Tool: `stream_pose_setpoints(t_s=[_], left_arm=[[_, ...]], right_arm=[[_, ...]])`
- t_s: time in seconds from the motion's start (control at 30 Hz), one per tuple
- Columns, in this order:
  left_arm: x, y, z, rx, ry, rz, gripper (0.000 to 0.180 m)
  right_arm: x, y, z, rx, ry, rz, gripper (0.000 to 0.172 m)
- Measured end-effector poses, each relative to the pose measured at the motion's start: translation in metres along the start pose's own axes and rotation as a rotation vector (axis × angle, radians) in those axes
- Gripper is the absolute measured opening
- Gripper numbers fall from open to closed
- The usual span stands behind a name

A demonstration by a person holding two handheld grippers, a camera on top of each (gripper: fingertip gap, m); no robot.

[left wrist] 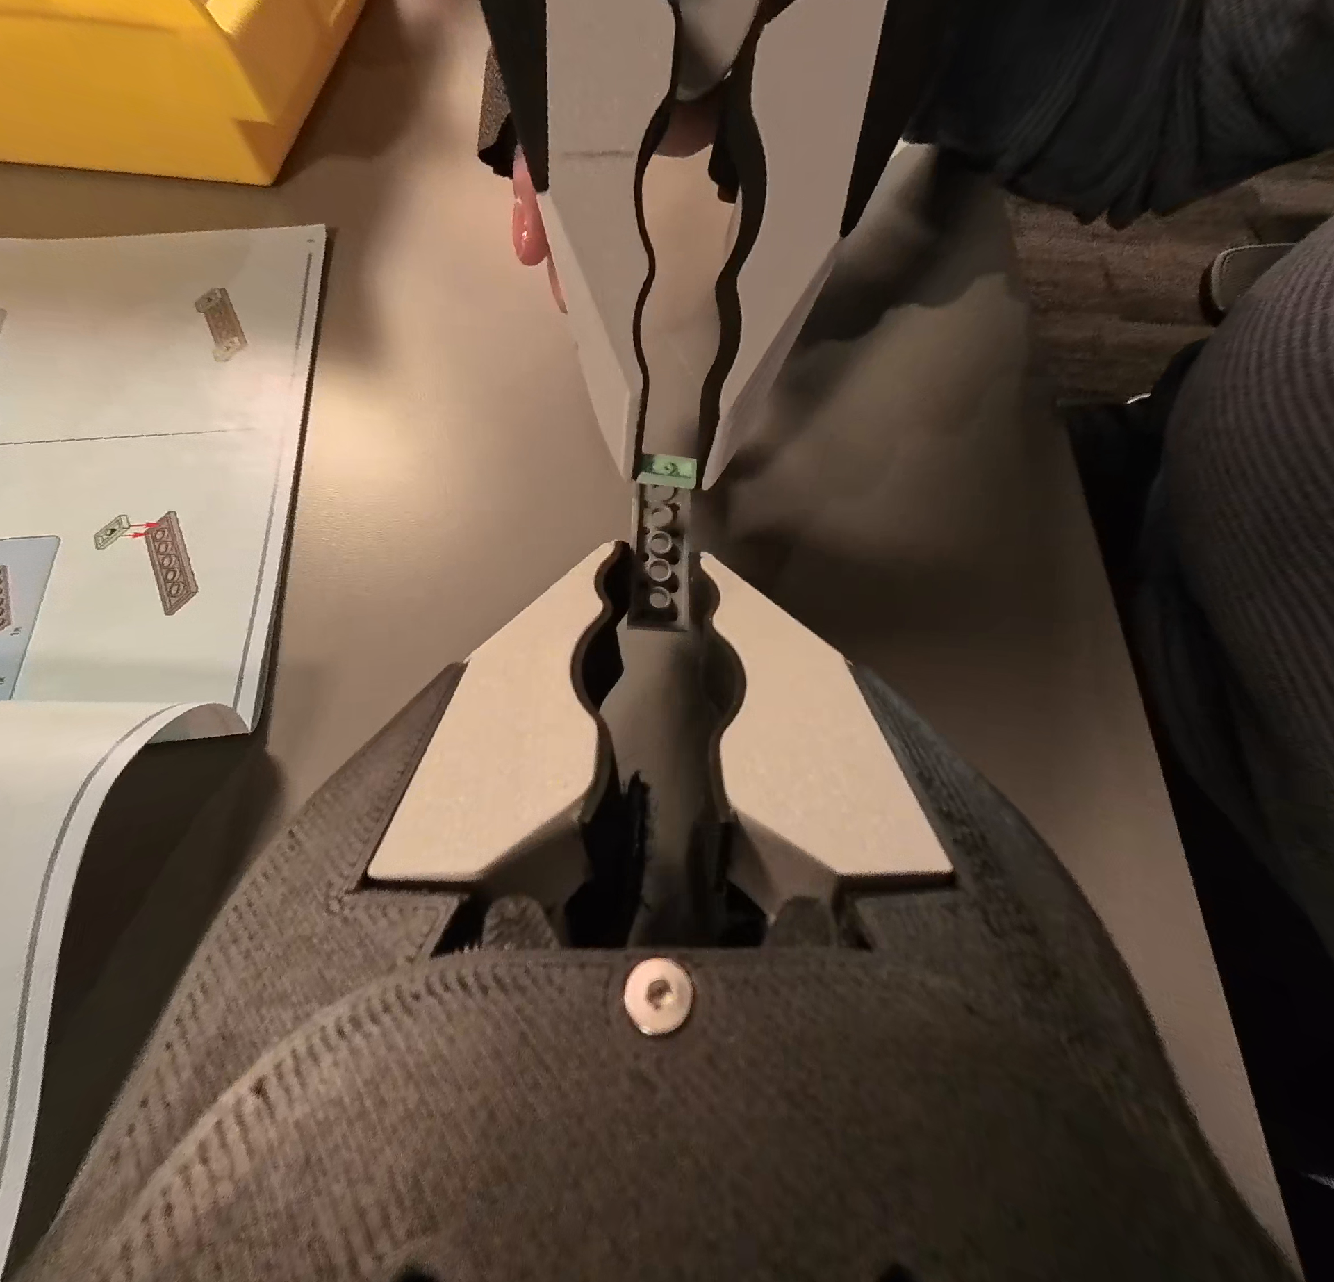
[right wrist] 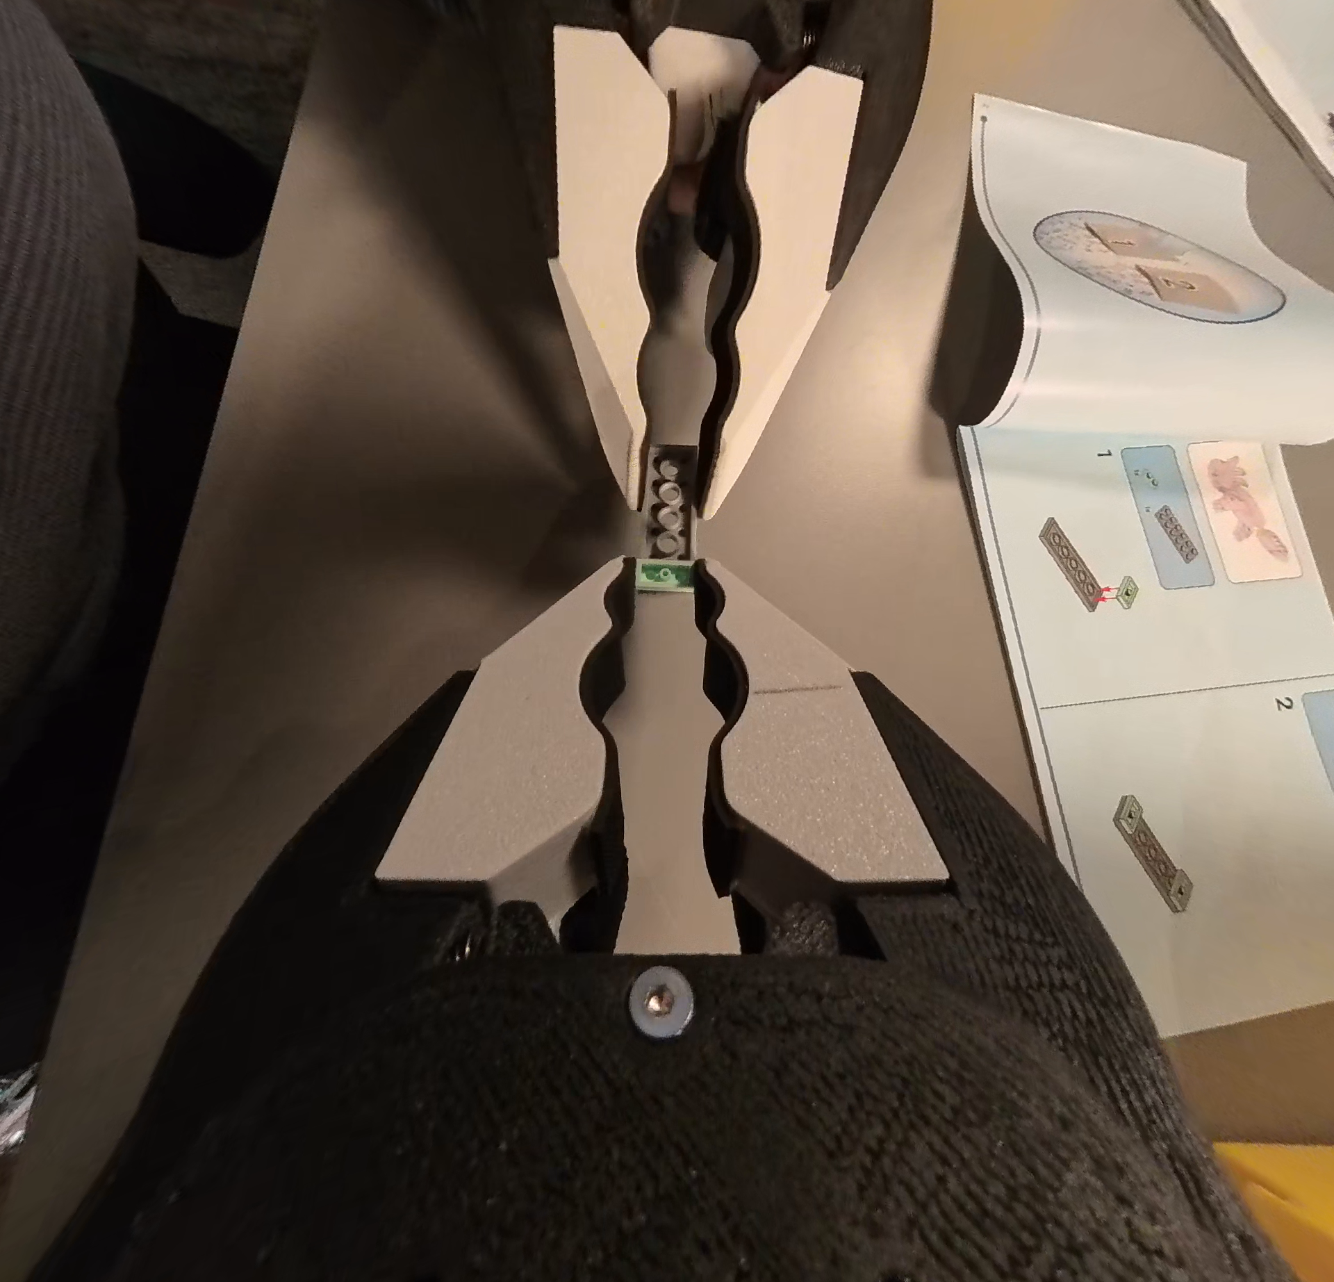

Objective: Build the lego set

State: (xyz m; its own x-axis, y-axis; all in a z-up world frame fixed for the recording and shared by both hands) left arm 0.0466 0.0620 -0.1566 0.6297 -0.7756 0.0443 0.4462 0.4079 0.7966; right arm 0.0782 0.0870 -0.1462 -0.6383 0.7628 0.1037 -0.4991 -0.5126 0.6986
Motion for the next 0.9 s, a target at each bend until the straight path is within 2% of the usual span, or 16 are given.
stream_pose_setpoints(t_s=[0.9], left_arm=[[0.0022, 0.0008, 0.0010, 0.013, -0.026, 0.025, 0.015]], right_arm=[[0.0007, 0.0013, 0.0027, 0.032, 0.005, -0.013, 0.016]])
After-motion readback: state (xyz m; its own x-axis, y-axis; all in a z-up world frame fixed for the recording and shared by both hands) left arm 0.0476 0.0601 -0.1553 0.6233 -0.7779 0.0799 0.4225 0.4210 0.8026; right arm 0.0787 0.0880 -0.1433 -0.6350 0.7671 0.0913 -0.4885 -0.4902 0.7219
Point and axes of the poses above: each gripper's, where its closed fingertips meet, z back along the fingers, y out of its top, x = y × z across the jaws, the point moved 2 cm from there along z, back along the fingers, and after that the axes turned 2 degrees about -x, right-handed, at the moved point
